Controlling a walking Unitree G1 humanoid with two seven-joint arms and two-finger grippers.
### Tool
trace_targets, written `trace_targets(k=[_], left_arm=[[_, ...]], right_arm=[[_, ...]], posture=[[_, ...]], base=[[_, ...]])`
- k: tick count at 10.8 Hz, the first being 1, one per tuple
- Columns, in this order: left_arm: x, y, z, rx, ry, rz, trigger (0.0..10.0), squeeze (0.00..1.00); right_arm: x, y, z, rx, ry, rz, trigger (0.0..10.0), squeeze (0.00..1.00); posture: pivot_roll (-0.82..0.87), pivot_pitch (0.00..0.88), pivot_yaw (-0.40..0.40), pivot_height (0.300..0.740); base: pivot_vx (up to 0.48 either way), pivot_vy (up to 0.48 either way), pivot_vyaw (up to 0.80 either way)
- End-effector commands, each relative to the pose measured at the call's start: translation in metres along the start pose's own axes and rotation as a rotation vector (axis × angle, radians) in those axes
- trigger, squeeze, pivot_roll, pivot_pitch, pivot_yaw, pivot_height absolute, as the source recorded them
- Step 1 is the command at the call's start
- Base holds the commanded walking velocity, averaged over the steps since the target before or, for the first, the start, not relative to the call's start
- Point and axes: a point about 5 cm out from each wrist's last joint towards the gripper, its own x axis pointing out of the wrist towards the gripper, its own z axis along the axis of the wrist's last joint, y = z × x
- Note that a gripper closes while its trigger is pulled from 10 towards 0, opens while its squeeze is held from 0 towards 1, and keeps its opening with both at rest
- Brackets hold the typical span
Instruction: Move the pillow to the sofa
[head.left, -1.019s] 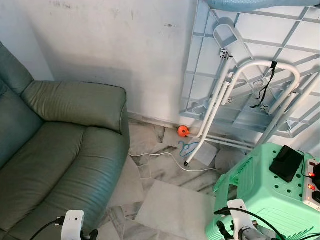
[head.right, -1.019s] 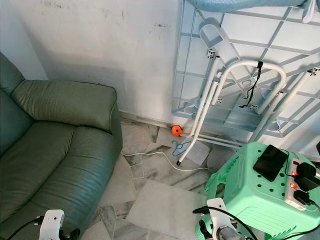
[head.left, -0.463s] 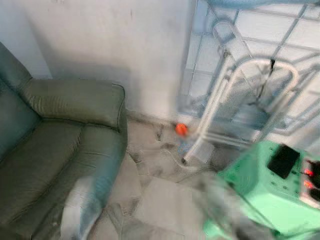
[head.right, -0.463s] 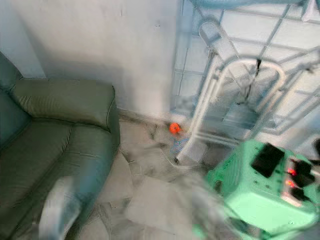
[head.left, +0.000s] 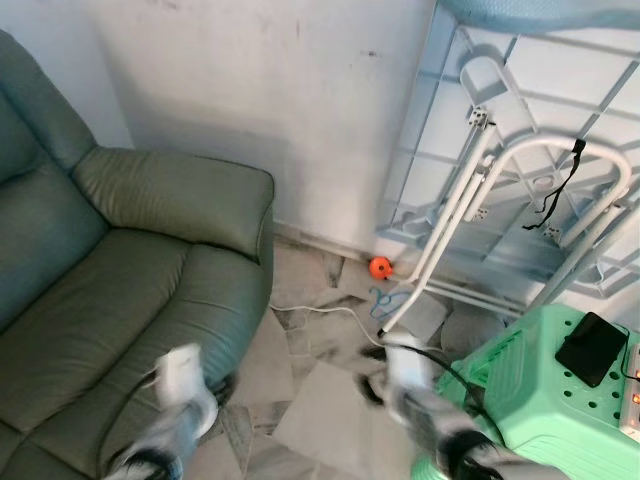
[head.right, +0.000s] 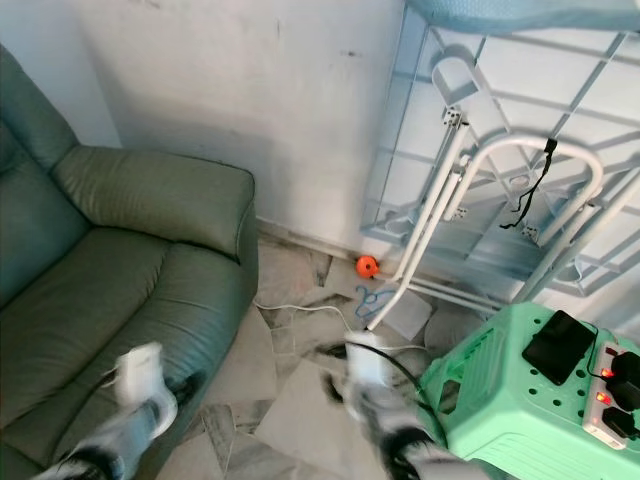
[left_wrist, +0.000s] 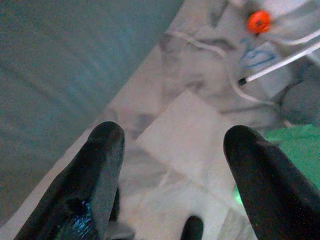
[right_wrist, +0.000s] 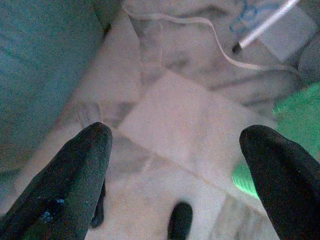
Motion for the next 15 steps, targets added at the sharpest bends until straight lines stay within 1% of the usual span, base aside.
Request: trace_targets(k=[1,2,3,4,5,6,7,8,9,10,11,12,13,14,15], left_arm=[[-0.002,0.01,0.005,0.015,-0.017,0.024,10.0,0.0],[-0.004,0.017,0.006,0.059,-0.023,0.028,10.0,0.0],[-0.01,0.033,-0.003,0.038,-0.009,0.082,10.0,0.0],[-0.017,0.05,-0.014,0.052,0.022,0.145,10.0,0.0],[-0.022,0.059,-0.021,-0.001,0.025,0.176,10.0,0.0],[-0.025,0.065,-0.026,0.006,0.035,0.201,10.0,0.0],[-0.028,0.069,-0.033,0.003,0.06,0.21,10.0,0.0],[-0.029,0.07,-0.037,0.015,0.075,0.207,10.0,0.0],[-0.031,0.07,-0.045,0.028,0.099,0.204,10.0,0.0],[-0.032,0.071,-0.048,0.032,0.11,0.21,10.0,0.0],[-0.032,0.071,-0.048,0.009,0.101,0.215,10.0,0.0],[-0.032,0.071,-0.046,0.002,0.084,0.211,10.0,0.0],[-0.032,0.072,-0.045,0.009,0.078,0.22,10.0,0.0],[-0.032,0.073,-0.042,0.04,0.064,0.224,10.0,0.0],[-0.032,0.073,-0.042,0.047,0.06,0.236,10.0,0.0]], right_arm=[[-0.002,-0.018,0.007,0.018,-0.025,-0.067,10.0,0.0],[-0.003,-0.027,0.007,-0.07,-0.025,-0.081,10.0,0.0],[-0.006,-0.04,0.006,-0.08,-0.019,-0.113,10.0,0.0],[-0.008,-0.052,0.002,-0.101,-0.003,-0.141,10.0,0.0],[-0.01,-0.059,-0.002,-0.106,0.01,-0.164,10.0,0.0],[-0.012,-0.064,-0.008,-0.121,0.023,-0.176,10.0,0.0],[-0.014,-0.069,-0.016,-0.135,0.041,-0.185,10.0,0.0],[-0.014,-0.07,-0.018,-0.137,0.047,-0.186,10.0,0.0],[-0.015,-0.07,-0.019,-0.158,0.039,-0.164,10.0,0.0],[-0.015,-0.07,-0.018,-0.179,0.036,-0.149,10.0,0.0],[-0.014,-0.067,-0.018,-0.225,0.043,-0.136,10.0,0.0],[-0.014,-0.065,-0.019,-0.242,0.044,-0.13,10.0,0.0],[-0.014,-0.064,-0.019,-0.25,0.045,-0.126,10.0,0.0],[-0.014,-0.064,-0.02,-0.274,0.051,-0.122,10.0,0.0],[-0.014,-0.064,-0.021,-0.291,0.055,-0.117,10.0,0.0]], posture=[[-0.08,0.0,-0.04,0.74],[-0.08,0.0,-0.039,0.74],[-0.08,0.0,-0.039,0.74],[-0.08,0.0,-0.041,0.74],[-0.08,0.0,-0.041,0.74],[-0.08,0.0,-0.042,0.74],[-0.09,0.0,-0.043,0.74],[-0.09,0.0,-0.042,0.74],[-0.09,0.0,-0.039,0.74],[-0.09,0.0,-0.041,0.74],[-0.08,0.0,-0.044,0.74],[-0.08,0.002,-0.047,0.74],[-0.08,0.005,-0.047,0.74],[-0.08,0.008,-0.049,0.74],[-0.08,0.007,-0.05,0.74]], base=[[0.0,0.0,0.0],[0.0,0.0,0.0],[0.0,0.0,0.0],[0.0,0.0,0.0],[0.0,0.0,0.0],[0.0,0.0,0.0],[0.0,0.0,0.0],[0.0,0.0,0.0],[0.0,0.0,0.0],[0.0,0.0,0.52],[0.0,0.0,0.8],[0.0,0.0,0.8],[0.0,0.0,0.8],[0.0,0.0,0.8],[0.0,0.0,0.8]])
